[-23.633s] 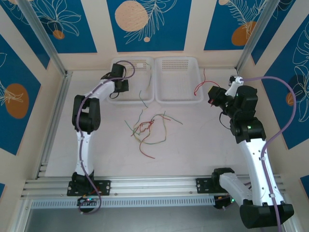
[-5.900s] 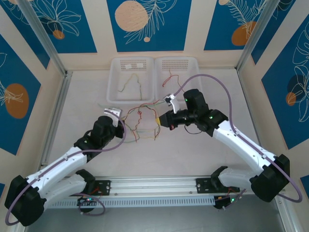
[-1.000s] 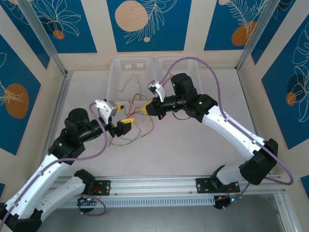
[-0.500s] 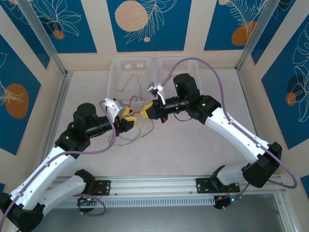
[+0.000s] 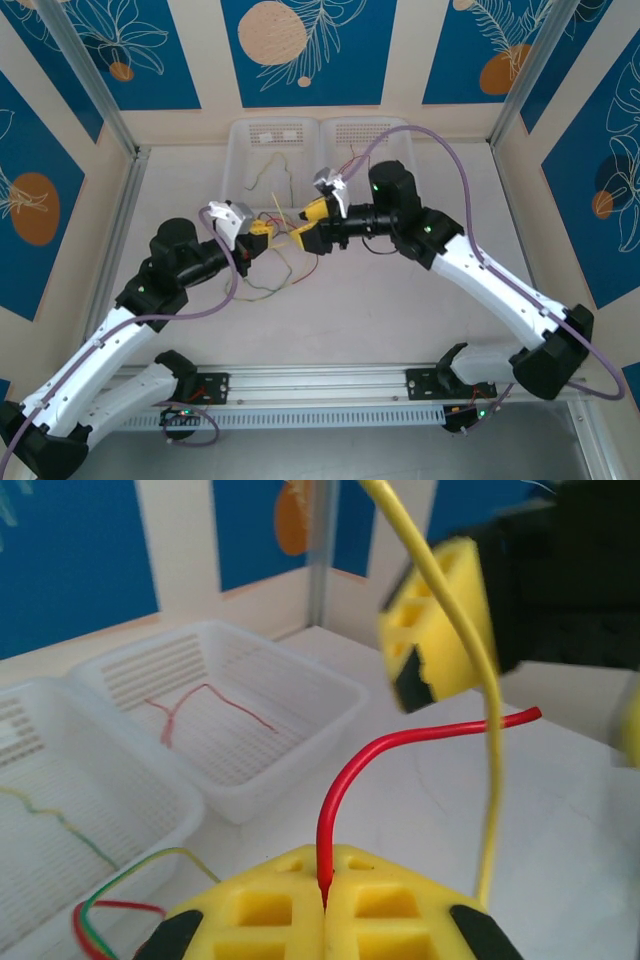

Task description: Untangle the cables

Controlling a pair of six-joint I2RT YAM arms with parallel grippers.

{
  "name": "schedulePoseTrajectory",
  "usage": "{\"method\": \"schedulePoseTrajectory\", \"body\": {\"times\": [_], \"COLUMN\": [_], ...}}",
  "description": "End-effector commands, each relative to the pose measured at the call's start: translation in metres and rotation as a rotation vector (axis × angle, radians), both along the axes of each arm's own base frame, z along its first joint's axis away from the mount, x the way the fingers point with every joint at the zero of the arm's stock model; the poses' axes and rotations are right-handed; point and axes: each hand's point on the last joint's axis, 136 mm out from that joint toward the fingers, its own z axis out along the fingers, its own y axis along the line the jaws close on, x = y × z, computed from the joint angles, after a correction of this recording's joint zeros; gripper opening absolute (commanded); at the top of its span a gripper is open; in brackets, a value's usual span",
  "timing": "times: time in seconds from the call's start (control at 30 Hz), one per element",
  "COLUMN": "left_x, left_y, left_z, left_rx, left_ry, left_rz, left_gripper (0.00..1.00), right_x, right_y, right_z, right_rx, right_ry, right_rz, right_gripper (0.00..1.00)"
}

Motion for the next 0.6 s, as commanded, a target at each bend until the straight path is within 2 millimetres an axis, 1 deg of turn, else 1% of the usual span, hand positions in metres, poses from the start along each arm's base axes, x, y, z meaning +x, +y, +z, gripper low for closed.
{"method": "schedulePoseTrajectory", "body": {"times": [0.0, 0.03, 0.1, 0.17, 0.27, 0.33, 0.43, 0.47, 0.5, 0.53, 0.57], "left_x": [0.02, 0.023, 0.027, 0.027, 0.028, 0.028, 0.028, 0.027, 0.027, 0.027, 0.026], "left_y": [0.023, 0.026, 0.028, 0.021, 0.015, 0.014, 0.014, 0.013, 0.013, 0.013, 0.012], "left_z": [0.022, 0.021, 0.021, 0.024, 0.028, 0.03, 0.032, 0.033, 0.033, 0.034, 0.034], "left_rx": [-0.132, -0.151, -0.168, -0.181, -0.196, -0.206, -0.221, -0.229, -0.235, -0.244, -0.251], "left_ry": [-0.042, -0.035, -0.032, -0.035, -0.032, -0.032, -0.039, -0.041, -0.039, -0.039, -0.037], "left_rz": [0.183, 0.209, 0.23, 0.199, 0.169, 0.168, 0.163, 0.161, 0.158, 0.156, 0.147], "left_gripper": [0.0, 0.0, 0.0, 0.0, 0.0, 0.0, 0.0, 0.0, 0.0, 0.0, 0.0], "right_x": [0.022, 0.024, 0.021, 0.015, 0.018, 0.019, 0.021, 0.022, 0.023, 0.025, 0.027], "right_y": [-0.026, -0.03, -0.026, -0.011, 0.012, 0.026, 0.043, 0.048, 0.052, 0.055, 0.057], "right_z": [0.034, 0.032, 0.029, 0.022, 0.008, 0.004, 0.003, 0.004, 0.004, 0.004, 0.004], "right_rx": [0.196, 0.236, 0.274, 0.29, 0.3, 0.315, 0.341, 0.344, 0.344, 0.345, 0.347], "right_ry": [-0.101, -0.085, -0.042, 0.019, 0.139, 0.205, 0.259, 0.266, 0.27, 0.27, 0.27], "right_rz": [-0.211, -0.233, -0.195, -0.123, -0.072, -0.021, 0.016, 0.024, 0.027, 0.027, 0.02], "right_gripper": [0.87, 0.88, 0.88, 0.88, 0.86, 0.85, 0.84, 0.82, 0.77, 0.67, 0.62]}}
